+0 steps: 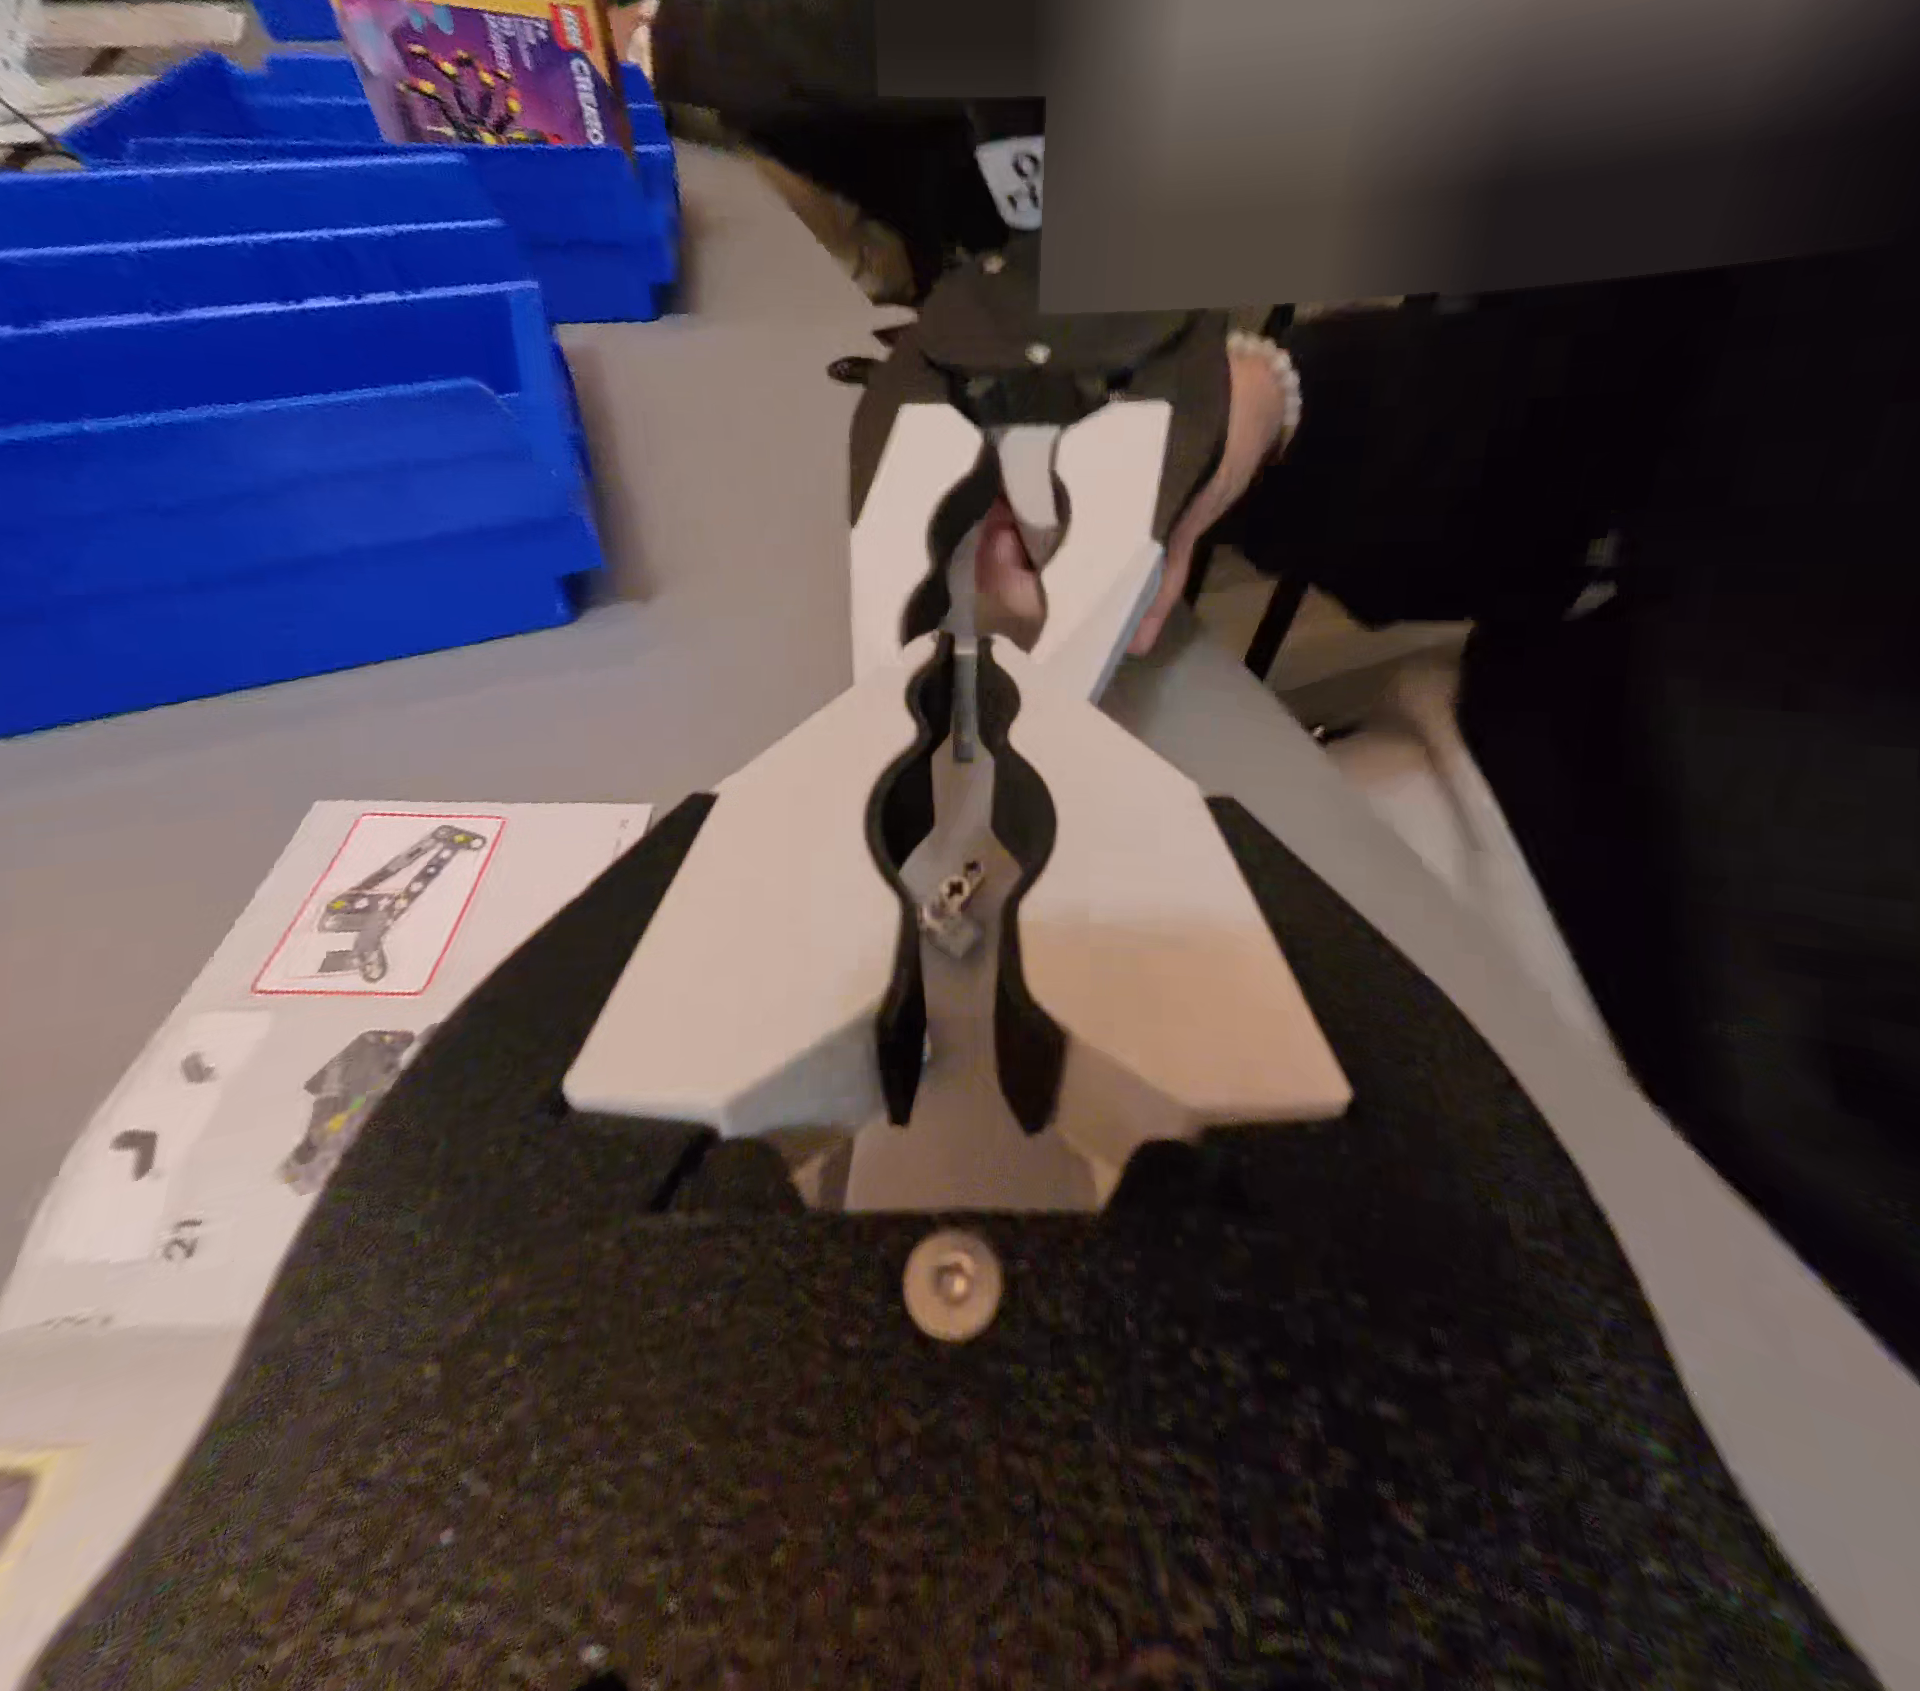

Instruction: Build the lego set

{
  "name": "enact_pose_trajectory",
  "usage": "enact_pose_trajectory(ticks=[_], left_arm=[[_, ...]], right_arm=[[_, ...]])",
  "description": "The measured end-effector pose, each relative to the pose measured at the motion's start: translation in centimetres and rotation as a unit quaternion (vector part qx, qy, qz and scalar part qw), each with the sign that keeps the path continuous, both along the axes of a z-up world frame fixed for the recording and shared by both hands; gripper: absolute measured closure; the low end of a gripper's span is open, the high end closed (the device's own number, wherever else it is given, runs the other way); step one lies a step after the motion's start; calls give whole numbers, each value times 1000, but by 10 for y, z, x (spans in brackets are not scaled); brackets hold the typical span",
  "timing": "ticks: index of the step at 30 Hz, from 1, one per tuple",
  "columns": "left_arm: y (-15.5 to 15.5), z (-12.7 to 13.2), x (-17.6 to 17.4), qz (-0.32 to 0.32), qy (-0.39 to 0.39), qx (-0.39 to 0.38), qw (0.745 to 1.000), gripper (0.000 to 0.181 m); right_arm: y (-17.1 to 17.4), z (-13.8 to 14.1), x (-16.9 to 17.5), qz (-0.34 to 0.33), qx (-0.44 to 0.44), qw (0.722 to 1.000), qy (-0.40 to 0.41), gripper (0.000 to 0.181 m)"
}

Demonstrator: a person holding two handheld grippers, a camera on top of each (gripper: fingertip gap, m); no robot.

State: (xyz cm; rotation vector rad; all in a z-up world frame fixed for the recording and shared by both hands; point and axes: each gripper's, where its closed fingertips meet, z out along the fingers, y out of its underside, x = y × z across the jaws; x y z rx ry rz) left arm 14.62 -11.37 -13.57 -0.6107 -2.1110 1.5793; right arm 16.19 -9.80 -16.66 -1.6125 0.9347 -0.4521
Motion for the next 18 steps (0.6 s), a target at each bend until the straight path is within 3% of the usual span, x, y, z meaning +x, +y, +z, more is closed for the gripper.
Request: enact_pose_trajectory(ticks=[2,7,13,18], left_arm=[[3,2,-2,-15,31,1,999,181],[-2,5,2,8,6,-22,1000,180],[-12,9,13,78,-93,-67,990,177],[-18,4,27,146,-219,-69,962,167]], right_arm=[[5,4,-2,10,2,1000,-13,178],[2,7,2,-12,-11,999,-37,179],[-7,12,12,-77,26,996,-48,180],[-20,9,17,-121,92,988,-24,180]])
